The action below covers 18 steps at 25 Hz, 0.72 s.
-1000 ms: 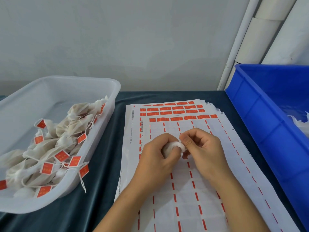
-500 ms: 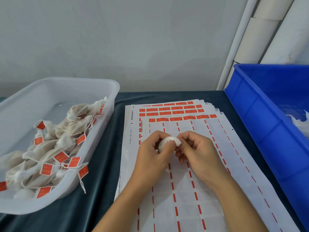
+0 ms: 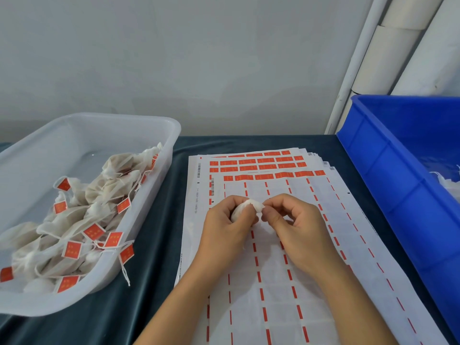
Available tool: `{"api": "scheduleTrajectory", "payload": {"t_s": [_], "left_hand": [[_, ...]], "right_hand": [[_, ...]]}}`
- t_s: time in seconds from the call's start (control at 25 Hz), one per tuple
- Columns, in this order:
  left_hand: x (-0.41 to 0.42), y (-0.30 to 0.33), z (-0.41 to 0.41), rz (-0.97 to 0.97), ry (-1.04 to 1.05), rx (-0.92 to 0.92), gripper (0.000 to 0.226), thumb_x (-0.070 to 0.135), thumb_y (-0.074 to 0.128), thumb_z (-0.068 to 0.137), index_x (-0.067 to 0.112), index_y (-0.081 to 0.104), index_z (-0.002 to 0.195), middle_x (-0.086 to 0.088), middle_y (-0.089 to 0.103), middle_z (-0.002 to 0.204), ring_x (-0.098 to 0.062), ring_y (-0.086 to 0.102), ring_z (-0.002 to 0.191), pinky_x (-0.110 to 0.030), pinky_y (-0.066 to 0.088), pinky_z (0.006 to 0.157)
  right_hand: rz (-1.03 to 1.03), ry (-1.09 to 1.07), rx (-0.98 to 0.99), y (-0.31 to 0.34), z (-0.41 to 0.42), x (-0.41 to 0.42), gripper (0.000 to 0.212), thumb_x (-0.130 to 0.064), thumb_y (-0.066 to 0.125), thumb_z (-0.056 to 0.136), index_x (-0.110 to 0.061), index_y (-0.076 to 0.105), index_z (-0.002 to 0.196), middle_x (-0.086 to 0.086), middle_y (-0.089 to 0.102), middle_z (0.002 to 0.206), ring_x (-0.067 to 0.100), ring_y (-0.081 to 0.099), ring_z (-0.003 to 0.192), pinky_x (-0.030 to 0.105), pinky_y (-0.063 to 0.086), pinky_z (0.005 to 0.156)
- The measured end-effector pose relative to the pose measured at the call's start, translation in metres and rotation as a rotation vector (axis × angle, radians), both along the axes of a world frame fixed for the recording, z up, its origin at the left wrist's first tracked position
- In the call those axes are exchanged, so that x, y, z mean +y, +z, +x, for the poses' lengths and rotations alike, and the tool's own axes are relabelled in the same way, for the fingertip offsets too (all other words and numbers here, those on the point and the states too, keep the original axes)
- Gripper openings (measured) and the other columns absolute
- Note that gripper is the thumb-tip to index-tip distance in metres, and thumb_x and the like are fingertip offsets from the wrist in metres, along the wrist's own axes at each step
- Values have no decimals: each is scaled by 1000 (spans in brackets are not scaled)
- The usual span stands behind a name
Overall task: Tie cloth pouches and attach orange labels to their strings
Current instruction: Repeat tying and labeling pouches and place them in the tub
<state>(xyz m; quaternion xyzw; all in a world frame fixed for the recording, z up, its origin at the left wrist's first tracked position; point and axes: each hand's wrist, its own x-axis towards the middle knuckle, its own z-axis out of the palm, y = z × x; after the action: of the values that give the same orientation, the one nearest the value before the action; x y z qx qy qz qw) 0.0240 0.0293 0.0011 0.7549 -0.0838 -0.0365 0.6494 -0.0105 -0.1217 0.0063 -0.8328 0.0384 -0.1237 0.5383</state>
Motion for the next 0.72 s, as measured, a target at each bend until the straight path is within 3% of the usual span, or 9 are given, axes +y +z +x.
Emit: {"api": "scheduleTrajectory", "payload": {"t_s": [0.36, 0.52, 0.72], "left_hand": [[1, 1, 2, -1, -29, 51, 16, 30, 61, 104, 26, 75, 96, 6, 77, 91, -13, 74, 89, -21, 59, 73], [2, 2, 0, 37, -64, 38, 17, 26, 61, 103, 26, 74, 93, 5, 76, 91, -15, 72, 88, -24, 62, 74], [1, 8, -2, 23, -119, 1, 22, 27, 64, 102, 18, 76, 86, 0, 73, 79, -10, 64, 71, -18, 55, 67]], "right_hand": [[86, 61, -96, 2, -2, 2, 8, -46, 65, 95, -43, 70, 101, -27, 70, 100, -3, 65, 103, 10, 53, 74], [40, 62, -170, 6, -4, 4, 9, -38, 69, 95, -43, 70, 102, -28, 70, 103, -2, 66, 103, 7, 51, 78], [-33, -33, -198, 3, -4, 3, 8, -31, 69, 95, -37, 69, 101, -24, 70, 97, -3, 64, 98, 4, 49, 76]]}}
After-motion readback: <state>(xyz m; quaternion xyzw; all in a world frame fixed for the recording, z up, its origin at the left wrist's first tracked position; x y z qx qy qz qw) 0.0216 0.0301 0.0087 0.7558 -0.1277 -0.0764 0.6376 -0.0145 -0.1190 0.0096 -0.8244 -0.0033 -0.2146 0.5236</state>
